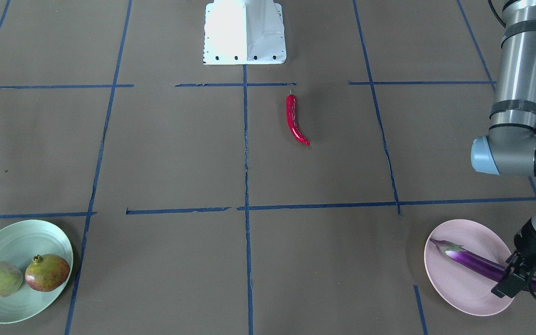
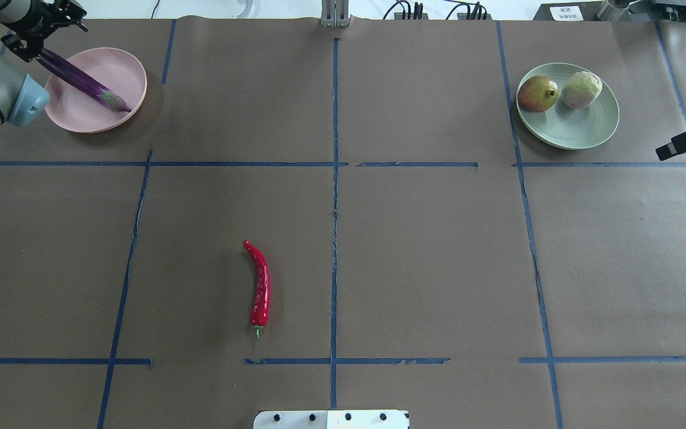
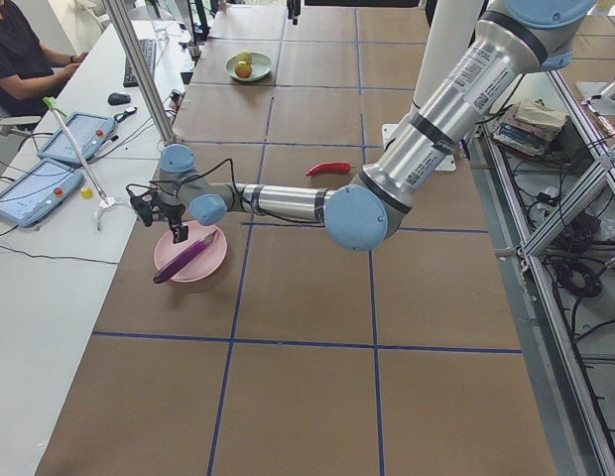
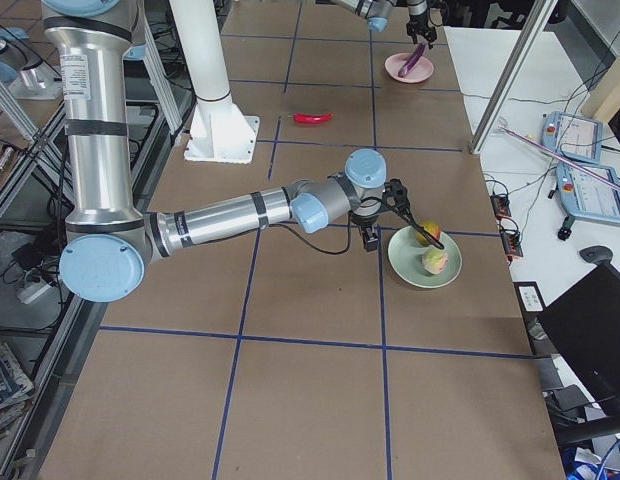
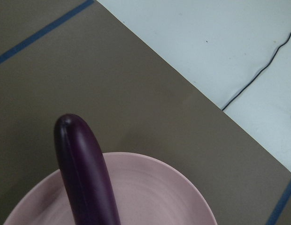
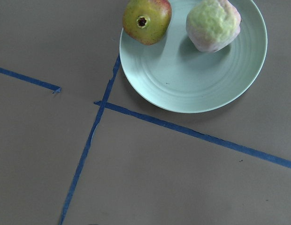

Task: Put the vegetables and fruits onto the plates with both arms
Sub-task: 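Lower the eggplant onto the pink plate and open the left gripper, then move the left gripper down to the red chili pepper and grasp it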

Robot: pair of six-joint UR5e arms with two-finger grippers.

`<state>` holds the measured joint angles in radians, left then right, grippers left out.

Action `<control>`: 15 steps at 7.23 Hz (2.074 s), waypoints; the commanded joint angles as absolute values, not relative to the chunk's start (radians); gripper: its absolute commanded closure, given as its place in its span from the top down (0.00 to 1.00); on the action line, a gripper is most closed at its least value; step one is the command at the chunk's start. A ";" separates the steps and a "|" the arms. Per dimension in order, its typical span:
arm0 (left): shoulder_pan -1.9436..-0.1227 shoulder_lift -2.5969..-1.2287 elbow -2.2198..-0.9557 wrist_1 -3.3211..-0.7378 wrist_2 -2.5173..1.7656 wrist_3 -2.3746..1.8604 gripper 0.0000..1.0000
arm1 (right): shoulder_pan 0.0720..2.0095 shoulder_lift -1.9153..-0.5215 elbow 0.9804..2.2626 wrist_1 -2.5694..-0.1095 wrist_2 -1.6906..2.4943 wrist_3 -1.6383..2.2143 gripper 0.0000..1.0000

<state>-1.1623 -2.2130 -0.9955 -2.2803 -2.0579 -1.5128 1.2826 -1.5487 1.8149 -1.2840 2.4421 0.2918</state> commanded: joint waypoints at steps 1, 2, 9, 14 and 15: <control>-1.045 -2.119 -1.238 -2.267 -2.097 -1.596 1.00 | 1.282 -1.552 1.822 -1.285 2.444 0.293 1.00; -0.938 -2.115 -1.334 -2.223 -2.097 -1.595 1.00 | 1.284 -1.552 1.824 -1.285 2.444 0.293 1.00; -0.374 -2.105 -1.826 -1.594 -1.850 -1.344 1.00 | 1.256 -1.543 1.822 -1.284 2.445 0.342 1.00; -0.357 -2.115 -1.752 -1.606 -1.850 -1.321 0.48 | 1.236 -1.542 1.821 -1.284 2.442 0.342 1.00; -0.359 -2.114 -1.747 -1.608 -1.848 -1.319 0.06 | 1.236 -1.542 1.819 -1.284 2.442 0.342 1.00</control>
